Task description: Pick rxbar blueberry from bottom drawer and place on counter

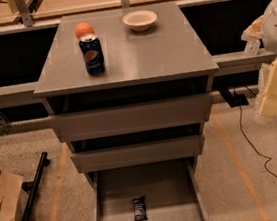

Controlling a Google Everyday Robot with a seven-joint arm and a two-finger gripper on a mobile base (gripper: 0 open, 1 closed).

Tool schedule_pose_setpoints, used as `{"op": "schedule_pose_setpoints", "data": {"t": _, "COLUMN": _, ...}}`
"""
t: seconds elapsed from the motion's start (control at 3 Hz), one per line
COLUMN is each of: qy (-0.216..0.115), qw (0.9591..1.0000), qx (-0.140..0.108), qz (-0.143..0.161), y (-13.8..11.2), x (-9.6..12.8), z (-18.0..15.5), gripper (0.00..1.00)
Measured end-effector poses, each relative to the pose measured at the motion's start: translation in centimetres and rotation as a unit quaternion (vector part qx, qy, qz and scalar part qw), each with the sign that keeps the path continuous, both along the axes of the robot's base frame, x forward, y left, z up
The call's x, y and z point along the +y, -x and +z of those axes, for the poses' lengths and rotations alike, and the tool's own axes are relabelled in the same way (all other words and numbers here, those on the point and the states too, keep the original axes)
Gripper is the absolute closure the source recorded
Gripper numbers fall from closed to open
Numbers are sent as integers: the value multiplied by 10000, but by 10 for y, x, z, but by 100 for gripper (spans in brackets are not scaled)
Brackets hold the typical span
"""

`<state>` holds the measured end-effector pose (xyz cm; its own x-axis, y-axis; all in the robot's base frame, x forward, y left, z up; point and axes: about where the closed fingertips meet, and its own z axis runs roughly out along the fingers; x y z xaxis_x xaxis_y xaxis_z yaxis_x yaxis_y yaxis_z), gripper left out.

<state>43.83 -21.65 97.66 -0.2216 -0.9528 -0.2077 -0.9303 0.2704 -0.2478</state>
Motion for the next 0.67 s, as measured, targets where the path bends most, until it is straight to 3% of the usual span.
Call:
{"op": "schedule_pose_setpoints", "data": {"t": 0.33, "qy": -6, "qw": 10000, "qx": -27, "qz": -9, "y": 0, "x": 0, "z": 1, "gripper": 0}}
{"op": "schedule_pose_setpoints", "data": {"t": 0.67, "qy": 8, "qw": 10000, "qx": 3, "qz": -69, "y": -7, "x": 7, "z": -24, "gripper": 0}}
